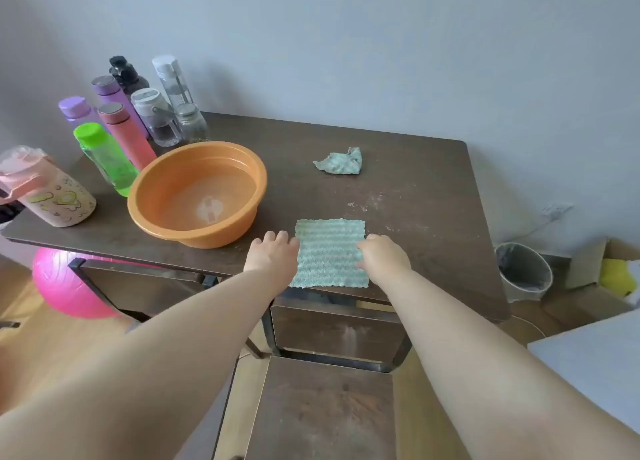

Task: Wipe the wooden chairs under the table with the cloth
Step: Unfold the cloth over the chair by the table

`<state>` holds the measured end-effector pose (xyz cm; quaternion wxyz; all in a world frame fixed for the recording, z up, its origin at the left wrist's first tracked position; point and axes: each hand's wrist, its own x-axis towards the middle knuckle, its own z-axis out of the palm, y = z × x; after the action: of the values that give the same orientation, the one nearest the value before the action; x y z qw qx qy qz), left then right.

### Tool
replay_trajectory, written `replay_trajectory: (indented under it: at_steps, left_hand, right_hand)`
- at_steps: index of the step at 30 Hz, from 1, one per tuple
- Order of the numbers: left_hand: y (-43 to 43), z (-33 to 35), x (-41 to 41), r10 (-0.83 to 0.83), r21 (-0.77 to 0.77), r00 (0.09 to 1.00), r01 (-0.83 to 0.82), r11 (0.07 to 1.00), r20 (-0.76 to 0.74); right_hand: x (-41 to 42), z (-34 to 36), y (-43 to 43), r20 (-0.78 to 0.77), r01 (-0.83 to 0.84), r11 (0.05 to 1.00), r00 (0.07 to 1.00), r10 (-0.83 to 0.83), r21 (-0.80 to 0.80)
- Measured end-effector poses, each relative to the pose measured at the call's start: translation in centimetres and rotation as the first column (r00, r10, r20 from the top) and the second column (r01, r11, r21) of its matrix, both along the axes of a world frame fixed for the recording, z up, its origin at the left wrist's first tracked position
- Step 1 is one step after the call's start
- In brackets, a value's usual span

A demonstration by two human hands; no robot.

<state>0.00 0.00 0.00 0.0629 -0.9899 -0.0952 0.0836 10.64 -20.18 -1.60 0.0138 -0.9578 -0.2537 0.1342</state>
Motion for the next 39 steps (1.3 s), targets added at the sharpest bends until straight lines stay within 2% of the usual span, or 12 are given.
replay_trajectory:
  at_steps: [7, 11, 18, 24, 32, 35, 39]
  left_hand:
    - [0.9, -3.9, 3.3, -0.019, 0.004, 0.999, 0.019, 1.000, -0.035]
    - [1.3, -5.0, 4.1, 0.001, -0.094, 0.998, -0.007, 0.996, -0.058]
    - [1.7, -6.2, 4.2, 0.075, -0.282, 0.997, -0.079, 0.956, -0.022]
    - [2.0, -6.8, 4.0, 0.102, -0.358, 0.995, -0.088, 0.930, 0.022]
    - [2.5, -4.1, 2.3, 0.139, -0.417, 0.989, -0.106, 0.903, 0.051]
    - [2.6, -2.6, 0.7, 0.130, -0.430, 0.989, -0.091, 0.898, 0.064]
    - [2.8, -0.5, -2.1, 0.123, -0.468, 0.989, -0.072, 0.881, 0.078]
  right_hand:
    - [2.4, -3.0, 1.0, -0.025, 0.016, 0.999, 1.000, -0.018, -0.047]
    - [3.2, -4.3, 0.8, -0.105, 0.026, 0.999, 0.994, -0.029, -0.026]
    - [3.0, -5.1, 0.3, -0.093, 0.095, 0.978, 0.993, -0.079, 0.188]
    - [2.2, -5.1, 0.2, -0.058, 0.135, 0.939, 0.991, -0.122, 0.316]
    - [-0.4, -3.2, 0.3, 0.029, 0.143, 0.960, 0.988, -0.154, 0.239]
    - [-2.0, -1.4, -0.2, -0.004, 0.150, 0.950, 0.988, -0.155, 0.273]
    - [-4.7, 0.8, -1.1, -0.015, 0.079, 0.947, 0.997, -0.078, 0.312]
